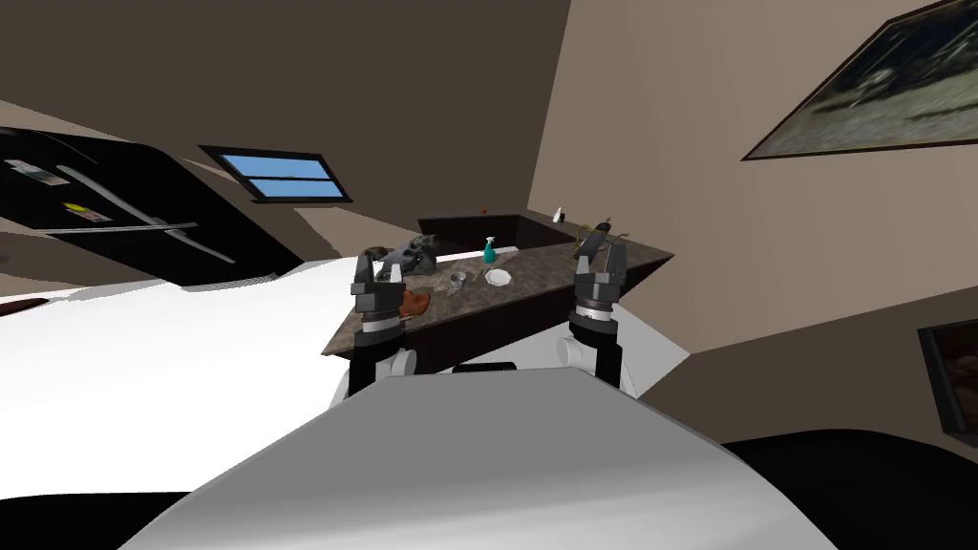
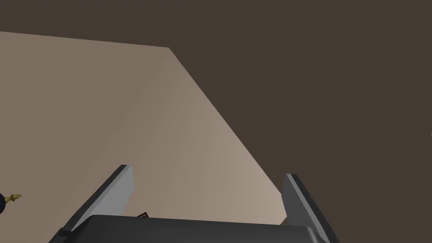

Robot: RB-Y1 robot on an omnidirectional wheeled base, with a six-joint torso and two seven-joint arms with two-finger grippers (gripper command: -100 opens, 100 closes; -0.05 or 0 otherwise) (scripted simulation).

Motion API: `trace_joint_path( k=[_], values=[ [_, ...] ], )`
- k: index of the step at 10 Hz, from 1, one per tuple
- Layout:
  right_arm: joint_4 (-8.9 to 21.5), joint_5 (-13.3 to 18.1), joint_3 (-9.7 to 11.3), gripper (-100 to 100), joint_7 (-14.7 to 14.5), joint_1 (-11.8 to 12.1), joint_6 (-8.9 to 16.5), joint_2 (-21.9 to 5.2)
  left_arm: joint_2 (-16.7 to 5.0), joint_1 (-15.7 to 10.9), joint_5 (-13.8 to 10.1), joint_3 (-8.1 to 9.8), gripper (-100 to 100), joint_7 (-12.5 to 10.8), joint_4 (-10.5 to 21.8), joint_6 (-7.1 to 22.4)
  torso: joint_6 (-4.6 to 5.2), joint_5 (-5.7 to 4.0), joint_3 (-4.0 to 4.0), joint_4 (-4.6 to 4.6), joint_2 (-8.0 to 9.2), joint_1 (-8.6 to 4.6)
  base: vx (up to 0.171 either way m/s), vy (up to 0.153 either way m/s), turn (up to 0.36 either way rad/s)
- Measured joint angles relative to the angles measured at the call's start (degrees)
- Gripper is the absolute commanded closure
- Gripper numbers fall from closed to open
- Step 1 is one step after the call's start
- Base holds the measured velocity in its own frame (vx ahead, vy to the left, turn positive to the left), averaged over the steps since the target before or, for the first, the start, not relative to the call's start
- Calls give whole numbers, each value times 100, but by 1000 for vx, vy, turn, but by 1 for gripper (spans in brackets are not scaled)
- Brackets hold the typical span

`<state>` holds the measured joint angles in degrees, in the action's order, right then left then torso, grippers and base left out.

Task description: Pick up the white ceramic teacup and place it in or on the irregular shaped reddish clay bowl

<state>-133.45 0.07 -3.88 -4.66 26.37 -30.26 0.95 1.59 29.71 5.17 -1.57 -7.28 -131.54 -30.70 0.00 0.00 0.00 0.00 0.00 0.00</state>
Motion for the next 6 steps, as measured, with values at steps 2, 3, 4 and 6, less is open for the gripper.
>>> trace_joint_path(
  k=[2,3,4,6],
  values=[
    [0,0,0,0,0,0,0,0,-261,-39,-57,30,-100,-42,31,118,1,0,-1,0,-1,1,1,-3,-49],
    [0,0,0,0,0,0,0,0,-401,-82,-102,57,-100,-77,88,202,1,0,0,0,-1,1,-4,-6,-78],
    [0,0,0,0,0,0,0,0,-518,-105,-144,58,-100,-109,118,313,1,0,0,0,1,0,-8,-7,-82],
    [0,0,0,0,0,0,0,0,-714,-178,-266,92,-100,-198,193,600,1,-1,2,1,3,-2,-11,-11,-104]
  ],
)
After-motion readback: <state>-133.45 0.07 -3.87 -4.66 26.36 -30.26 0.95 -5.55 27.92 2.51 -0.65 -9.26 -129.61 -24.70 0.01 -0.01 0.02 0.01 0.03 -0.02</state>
